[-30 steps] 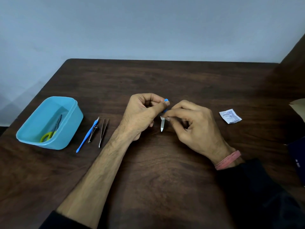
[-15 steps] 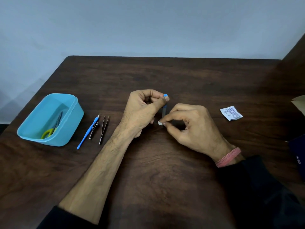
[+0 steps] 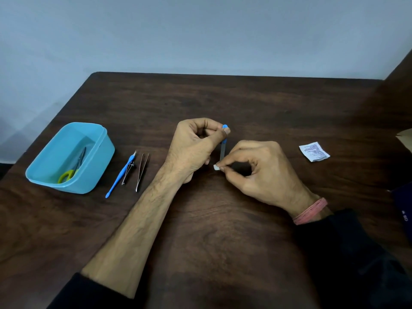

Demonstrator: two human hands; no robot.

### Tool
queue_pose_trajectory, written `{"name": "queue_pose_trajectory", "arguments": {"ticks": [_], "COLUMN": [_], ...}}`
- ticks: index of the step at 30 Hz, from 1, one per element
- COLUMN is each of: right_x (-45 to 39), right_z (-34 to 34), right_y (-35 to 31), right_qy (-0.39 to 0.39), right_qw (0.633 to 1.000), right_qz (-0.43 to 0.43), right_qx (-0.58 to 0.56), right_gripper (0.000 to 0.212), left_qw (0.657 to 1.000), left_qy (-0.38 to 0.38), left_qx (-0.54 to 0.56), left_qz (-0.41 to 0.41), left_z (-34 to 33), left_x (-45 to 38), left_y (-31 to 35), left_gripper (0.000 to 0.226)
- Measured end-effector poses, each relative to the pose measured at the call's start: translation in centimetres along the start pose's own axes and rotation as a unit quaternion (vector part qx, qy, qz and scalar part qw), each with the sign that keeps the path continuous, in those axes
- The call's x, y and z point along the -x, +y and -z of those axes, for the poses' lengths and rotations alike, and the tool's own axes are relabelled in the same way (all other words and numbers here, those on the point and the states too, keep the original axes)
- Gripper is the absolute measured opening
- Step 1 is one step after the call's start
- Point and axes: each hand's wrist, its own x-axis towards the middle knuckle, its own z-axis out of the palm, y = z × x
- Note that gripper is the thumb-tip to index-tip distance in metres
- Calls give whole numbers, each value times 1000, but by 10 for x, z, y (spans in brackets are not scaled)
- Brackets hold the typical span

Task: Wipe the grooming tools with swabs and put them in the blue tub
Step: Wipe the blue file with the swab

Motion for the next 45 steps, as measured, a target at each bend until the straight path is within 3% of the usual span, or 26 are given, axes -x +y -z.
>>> {"name": "queue_pose_trajectory", "arguments": {"ticks": [18, 28, 32, 35, 45], "right_x": [-2, -3, -2, -5, -5], "right_z": [2, 2, 1, 3, 7], "right_y": [1, 2, 2, 6, 5], "right_qy": [21, 127, 116, 167, 194], "right_qw": [999, 991, 993, 985, 973], "right_qz": [-18, -32, -17, -46, -112], "right_qx": [-22, 10, 13, 18, -54], "right_gripper": [15, 14, 12, 13, 13], "left_qw": [1000, 1000, 999, 999, 999], "left_qy": [-14, -29, -43, -43, -30], "left_qx": [-4, -12, -24, -21, 35], "left_qz": [6, 0, -6, -1, 4], "left_z": [0, 0, 1, 1, 1], "left_x": [1, -1, 2, 2, 7], "left_y": [0, -3, -2, 1, 10], "left_gripper": [12, 14, 14, 15, 10]}}
